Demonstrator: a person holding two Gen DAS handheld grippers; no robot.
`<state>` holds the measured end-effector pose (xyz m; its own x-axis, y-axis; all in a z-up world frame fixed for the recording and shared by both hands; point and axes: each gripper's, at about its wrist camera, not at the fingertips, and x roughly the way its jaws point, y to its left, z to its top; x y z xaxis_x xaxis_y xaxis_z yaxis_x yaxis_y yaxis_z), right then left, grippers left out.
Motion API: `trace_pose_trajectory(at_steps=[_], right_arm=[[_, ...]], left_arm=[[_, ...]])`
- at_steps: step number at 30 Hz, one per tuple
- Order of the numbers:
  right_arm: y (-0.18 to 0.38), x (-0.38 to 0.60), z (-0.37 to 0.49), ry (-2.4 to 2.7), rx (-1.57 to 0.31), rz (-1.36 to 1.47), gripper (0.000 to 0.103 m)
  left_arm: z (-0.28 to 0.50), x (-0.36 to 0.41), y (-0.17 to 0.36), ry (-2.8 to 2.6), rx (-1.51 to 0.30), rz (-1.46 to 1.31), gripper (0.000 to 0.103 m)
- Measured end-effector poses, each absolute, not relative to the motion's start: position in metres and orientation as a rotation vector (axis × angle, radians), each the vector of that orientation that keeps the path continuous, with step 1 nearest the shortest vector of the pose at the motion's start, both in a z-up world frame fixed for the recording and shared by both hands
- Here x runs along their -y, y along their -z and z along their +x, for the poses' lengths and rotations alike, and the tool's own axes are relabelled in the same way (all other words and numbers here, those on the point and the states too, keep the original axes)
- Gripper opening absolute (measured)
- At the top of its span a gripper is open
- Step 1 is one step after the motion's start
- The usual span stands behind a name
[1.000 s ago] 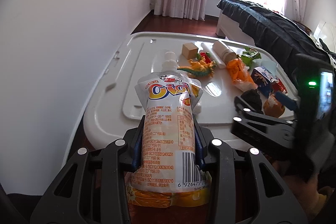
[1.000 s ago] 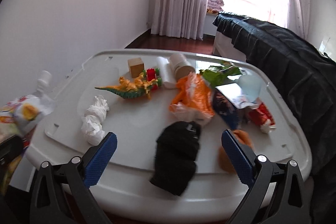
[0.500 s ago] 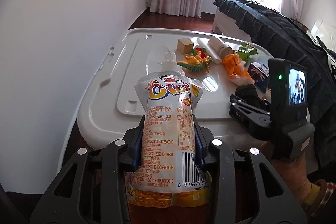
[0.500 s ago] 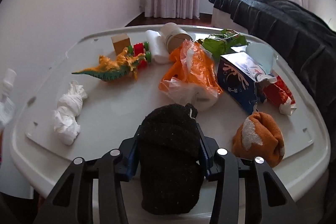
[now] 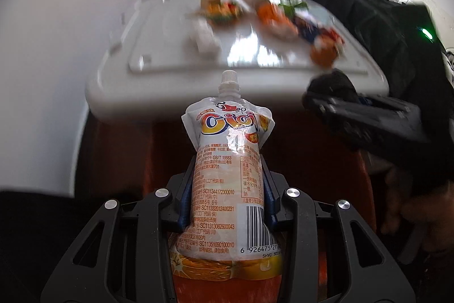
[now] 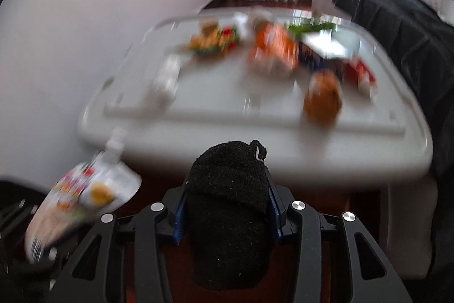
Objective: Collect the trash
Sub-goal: 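Carry the pouch and sock down into the orange-lined bin and open both tools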
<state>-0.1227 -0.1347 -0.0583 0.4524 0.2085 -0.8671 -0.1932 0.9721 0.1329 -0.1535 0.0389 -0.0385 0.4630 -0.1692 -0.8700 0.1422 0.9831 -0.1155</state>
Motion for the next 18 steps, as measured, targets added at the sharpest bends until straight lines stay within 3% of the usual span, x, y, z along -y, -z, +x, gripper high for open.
trace_pose_trajectory(at_steps=[6, 7, 9, 10, 11, 13, 18], right_arm=[[0.091, 0.147, -0.155, -0.212, -1.215, 0.018, 0.047], [0.095, 0.15, -0.157, -0.2, -1.233, 0.021, 0.052], [0.098, 0.157, -0.159, -0.152, -1.25, 0.053, 0.074], [0.098, 0.163, -0.158, -0.127, -1.246, 0.074, 0.085], [0.097, 0.164, -0.159, -0.118, -1.245, 0.085, 0.089], [0.095, 0.17, -0.156, -0.084, -1.237, 0.104, 0.098], [0.064, 0.189, -0.145, -0.026, -1.078, 0.156, 0.098]], left_arm=[[-0.169, -0.043, 0.059, 0.205, -1.178, -0.066, 0.039], [-0.174, -0.044, 0.061, 0.206, -1.189, -0.073, 0.04], [-0.177, -0.042, 0.062, 0.204, -1.205, -0.082, 0.051], [-0.179, -0.042, 0.062, 0.182, -1.202, -0.084, 0.068], [-0.181, -0.043, 0.061, 0.159, -1.193, -0.079, 0.081], [-0.18, -0.042, 0.056, 0.115, -1.165, -0.054, 0.085], [-0.17, -0.05, 0.04, 0.093, -1.075, -0.105, 0.086]])
